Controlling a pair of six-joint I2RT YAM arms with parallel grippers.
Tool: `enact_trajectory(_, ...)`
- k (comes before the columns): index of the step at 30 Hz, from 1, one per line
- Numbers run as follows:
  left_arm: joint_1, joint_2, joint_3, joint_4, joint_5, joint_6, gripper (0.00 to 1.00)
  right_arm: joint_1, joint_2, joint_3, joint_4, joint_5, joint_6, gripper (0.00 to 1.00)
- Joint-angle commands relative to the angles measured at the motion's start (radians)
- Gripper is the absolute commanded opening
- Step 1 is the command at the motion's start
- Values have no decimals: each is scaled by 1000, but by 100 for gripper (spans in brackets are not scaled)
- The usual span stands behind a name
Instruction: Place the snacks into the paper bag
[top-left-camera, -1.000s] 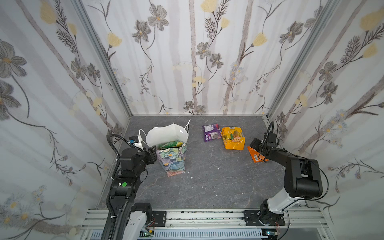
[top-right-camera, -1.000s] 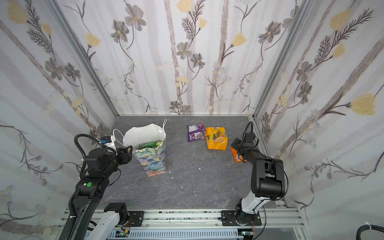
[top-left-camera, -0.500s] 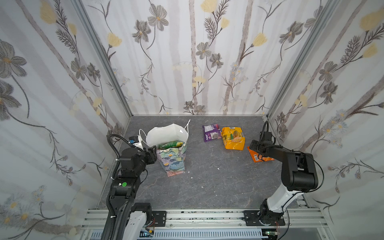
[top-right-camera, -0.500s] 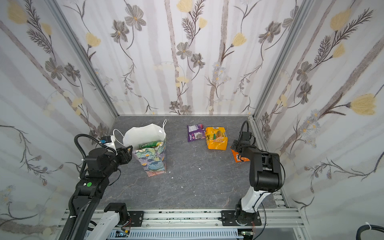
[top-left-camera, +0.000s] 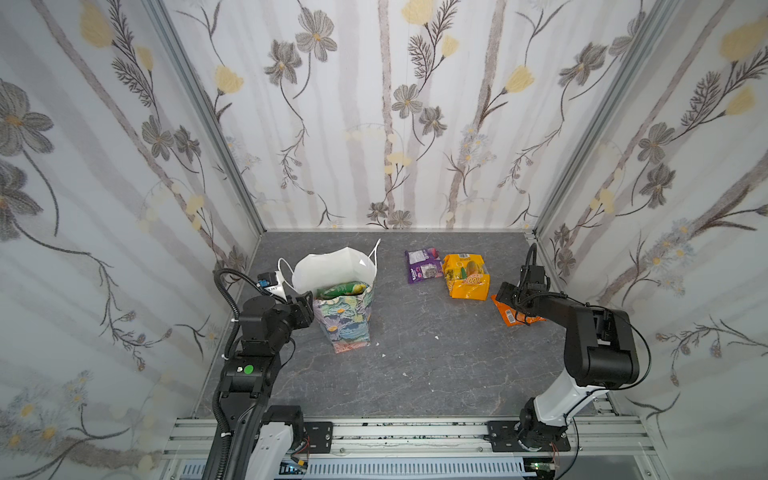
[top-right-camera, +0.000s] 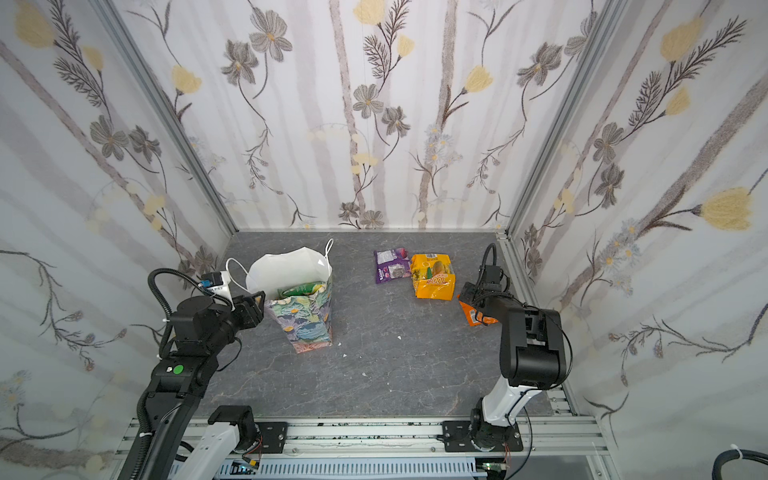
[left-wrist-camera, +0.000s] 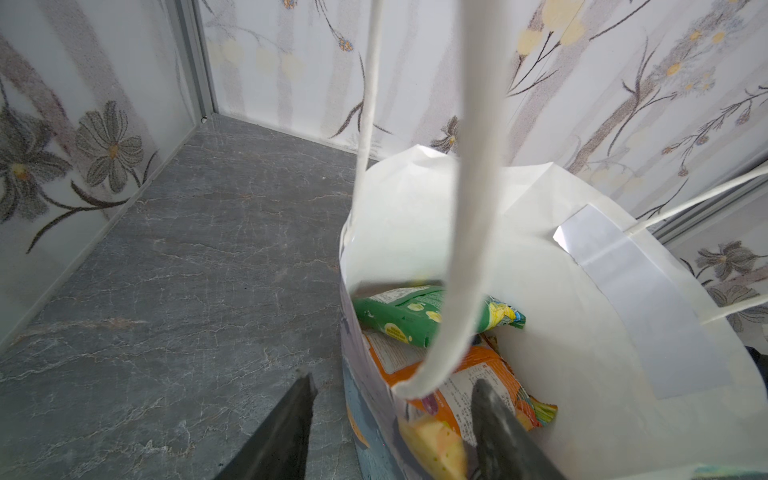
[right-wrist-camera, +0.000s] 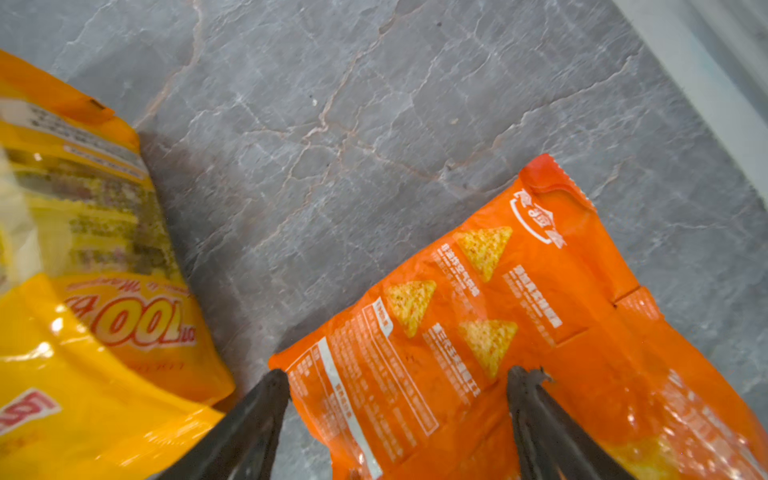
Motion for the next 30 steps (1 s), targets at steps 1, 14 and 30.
enact_trajectory(1,0,-4,-3,15,5,12,60,2,-39,-43,-5,-136,43,81)
enact_trajectory(14,0,-11,-2,17,2,10,60,274,-423,-346,49,-242,236,80)
enact_trajectory(30,0,-6,-2,15,0,10,60,268,-401,-144,-171,72,58,84)
